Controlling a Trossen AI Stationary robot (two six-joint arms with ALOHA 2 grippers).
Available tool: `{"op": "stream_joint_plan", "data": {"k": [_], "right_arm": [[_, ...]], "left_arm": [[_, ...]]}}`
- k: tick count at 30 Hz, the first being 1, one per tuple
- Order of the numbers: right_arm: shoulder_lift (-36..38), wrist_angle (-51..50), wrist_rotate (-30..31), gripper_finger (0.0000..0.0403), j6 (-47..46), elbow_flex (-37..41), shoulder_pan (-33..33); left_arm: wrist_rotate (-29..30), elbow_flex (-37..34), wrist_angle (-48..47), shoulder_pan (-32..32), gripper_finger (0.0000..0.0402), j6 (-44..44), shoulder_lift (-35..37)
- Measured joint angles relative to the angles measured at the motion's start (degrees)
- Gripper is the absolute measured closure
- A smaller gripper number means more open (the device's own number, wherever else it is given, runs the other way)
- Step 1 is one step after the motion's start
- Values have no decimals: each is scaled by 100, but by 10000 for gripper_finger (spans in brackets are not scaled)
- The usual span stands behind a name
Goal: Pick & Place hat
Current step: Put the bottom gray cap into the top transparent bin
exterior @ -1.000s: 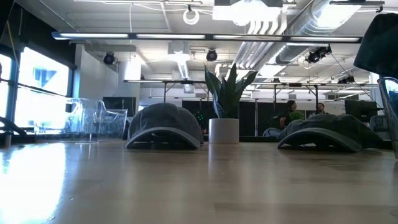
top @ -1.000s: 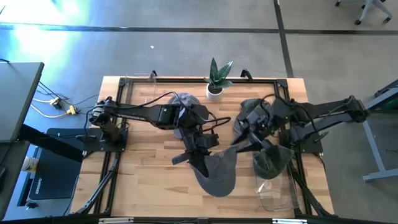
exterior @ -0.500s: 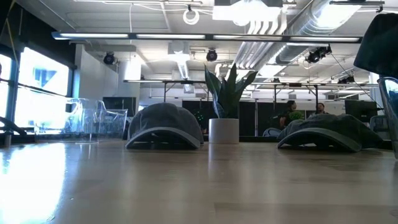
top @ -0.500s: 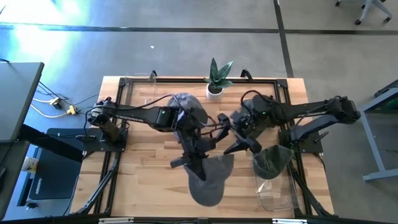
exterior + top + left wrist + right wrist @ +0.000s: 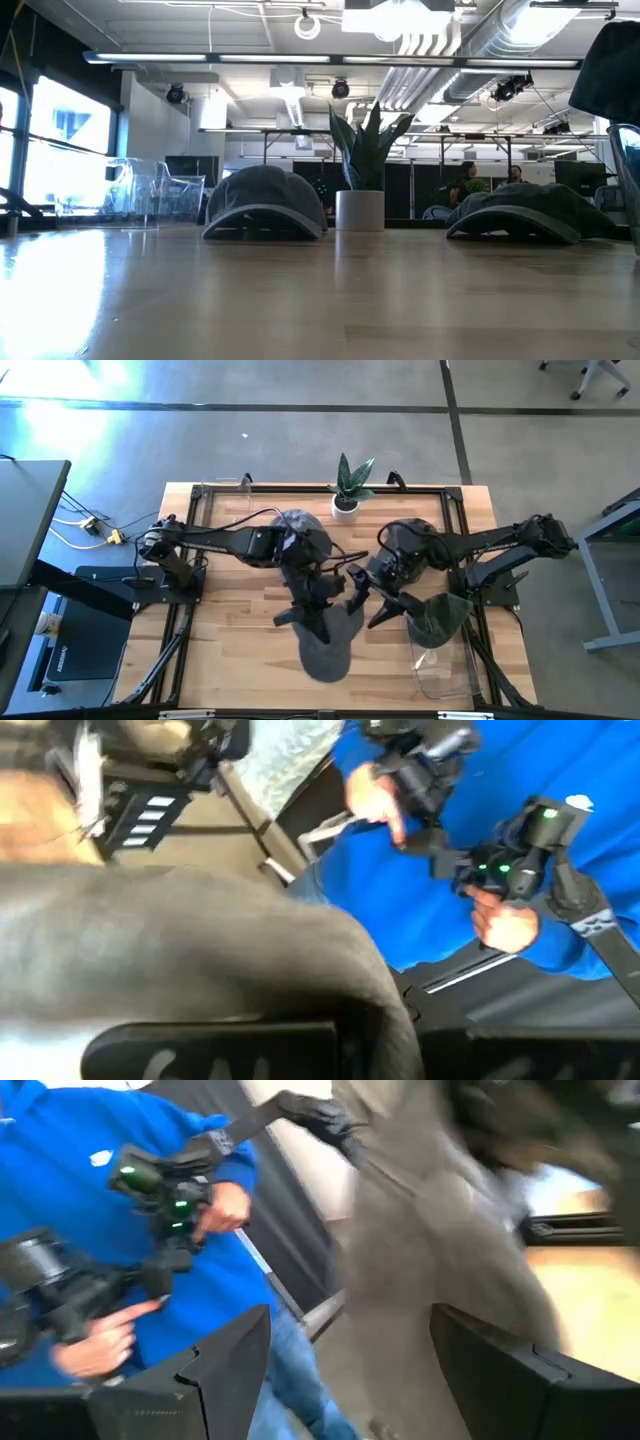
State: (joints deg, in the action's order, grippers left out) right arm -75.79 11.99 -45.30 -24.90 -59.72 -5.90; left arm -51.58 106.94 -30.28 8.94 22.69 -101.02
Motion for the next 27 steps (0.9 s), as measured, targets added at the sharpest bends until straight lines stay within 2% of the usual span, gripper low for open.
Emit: {"op": "stream_joint_plan", "data": {"k": [2,9,14,16,18,23,27], "right_arm": [[3,-93,173,132,51,0,-17],[324,-368,60,132,-187,0,160],[426,-647,890,132,137,0,292],[316,-658,966,132,279,0,293],[190,-655,888,132,314,0,246],[-118,-193,118,132,202,0,25],[-238,20,40,132,122,0,-180]], "left_arm": [[32,10,-31,12,401,-21,32],[138,6,-120,46,401,-38,133],[162,4,-77,154,401,-35,124],[197,4,-101,208,401,-35,123],[241,4,-106,245,401,-35,121],[274,4,-121,246,401,-34,121],[178,4,-123,242,401,-13,121]]}}
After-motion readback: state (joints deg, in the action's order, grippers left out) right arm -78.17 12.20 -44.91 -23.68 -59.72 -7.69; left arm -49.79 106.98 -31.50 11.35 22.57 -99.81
